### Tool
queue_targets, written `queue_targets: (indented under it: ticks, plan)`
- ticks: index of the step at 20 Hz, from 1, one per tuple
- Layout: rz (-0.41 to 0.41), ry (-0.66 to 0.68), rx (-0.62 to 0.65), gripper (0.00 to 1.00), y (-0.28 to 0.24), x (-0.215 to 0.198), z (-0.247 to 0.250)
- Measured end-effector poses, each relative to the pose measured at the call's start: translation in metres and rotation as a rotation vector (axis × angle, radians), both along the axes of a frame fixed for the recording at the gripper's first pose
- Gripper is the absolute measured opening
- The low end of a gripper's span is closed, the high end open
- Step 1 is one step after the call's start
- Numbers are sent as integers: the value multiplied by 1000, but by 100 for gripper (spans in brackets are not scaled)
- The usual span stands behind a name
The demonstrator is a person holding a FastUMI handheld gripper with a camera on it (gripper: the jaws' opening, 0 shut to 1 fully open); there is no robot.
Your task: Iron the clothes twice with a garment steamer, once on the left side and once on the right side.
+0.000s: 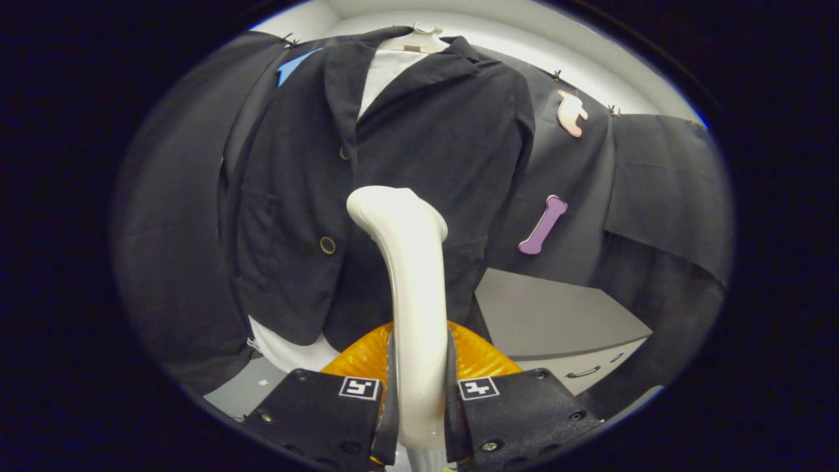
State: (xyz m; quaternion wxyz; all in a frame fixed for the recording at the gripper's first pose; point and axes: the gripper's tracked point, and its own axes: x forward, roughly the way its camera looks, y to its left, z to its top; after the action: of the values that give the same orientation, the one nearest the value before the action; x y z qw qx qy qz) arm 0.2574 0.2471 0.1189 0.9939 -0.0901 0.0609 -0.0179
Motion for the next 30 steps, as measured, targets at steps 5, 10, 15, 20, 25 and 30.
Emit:
queue_targets:
  ticks: [5, 10, 15, 20, 25, 30]
  plan:
    - [-4, 21, -29, 31, 3, -1, -32]
    - [-9, 99, -24, 31, 7, -4, -91]
    - [-31, 136, -4, 31, 3, -6, -123]
    - [-36, 158, 4, 31, 3, -5, -139]
    - [-21, 141, 50, 30, 13, -16, -123]
    - [59, -24, 84, 30, 49, -43, -33]
